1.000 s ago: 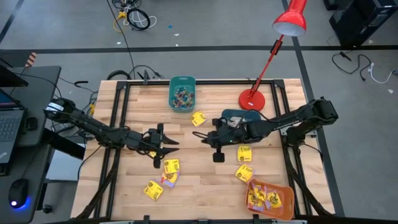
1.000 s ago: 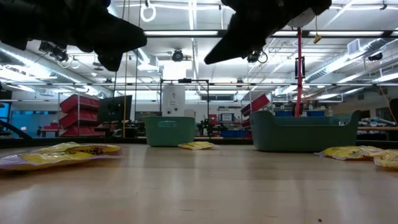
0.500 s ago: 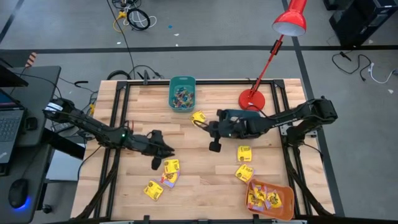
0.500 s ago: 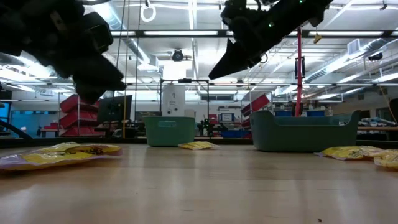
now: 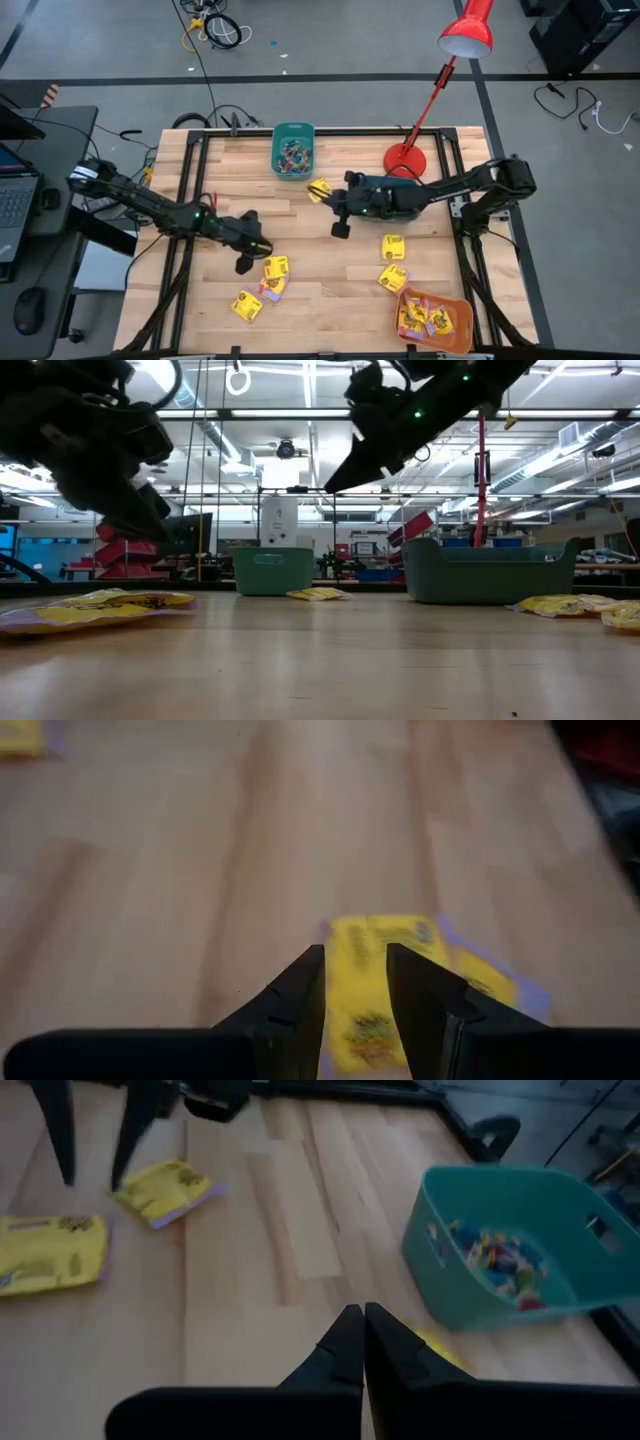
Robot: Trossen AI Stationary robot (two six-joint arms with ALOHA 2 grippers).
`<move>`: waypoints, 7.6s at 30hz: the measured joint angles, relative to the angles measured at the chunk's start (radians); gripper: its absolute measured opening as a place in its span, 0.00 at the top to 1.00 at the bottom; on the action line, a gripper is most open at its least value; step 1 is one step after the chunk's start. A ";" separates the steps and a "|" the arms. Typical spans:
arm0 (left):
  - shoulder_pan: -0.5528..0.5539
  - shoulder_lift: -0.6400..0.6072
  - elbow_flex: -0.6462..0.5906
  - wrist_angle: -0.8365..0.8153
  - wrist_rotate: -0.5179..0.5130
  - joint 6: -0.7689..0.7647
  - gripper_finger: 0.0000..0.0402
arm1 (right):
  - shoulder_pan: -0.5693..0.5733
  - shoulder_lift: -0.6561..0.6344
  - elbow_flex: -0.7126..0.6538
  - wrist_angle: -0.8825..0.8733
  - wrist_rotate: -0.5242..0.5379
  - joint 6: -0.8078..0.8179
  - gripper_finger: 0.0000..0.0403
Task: Sort candy
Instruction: Put the yellow candy bag into the orange bin
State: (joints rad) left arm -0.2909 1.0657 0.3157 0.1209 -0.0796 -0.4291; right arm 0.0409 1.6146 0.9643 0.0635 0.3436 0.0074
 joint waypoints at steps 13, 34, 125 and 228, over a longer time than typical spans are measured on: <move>0.063 0.000 0.000 0.008 -0.137 0.064 0.72 | -0.077 0.204 0.324 -0.214 0.003 -0.081 0.98; 0.064 -0.005 0.000 -0.189 -0.151 0.086 0.72 | -0.114 0.383 0.438 -0.449 0.033 -0.015 0.62; 0.068 -0.005 0.000 0.098 -0.335 0.505 0.67 | -0.035 0.428 0.424 -0.346 -0.176 -0.021 1.00; 0.053 0.332 0.000 0.372 -0.327 0.559 0.67 | -0.053 0.474 0.326 0.136 -0.486 0.246 1.00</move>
State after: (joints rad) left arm -0.2379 1.3975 0.3157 0.4934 -0.4065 0.1299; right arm -0.0116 2.0888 1.2907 0.1990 -0.1425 0.2535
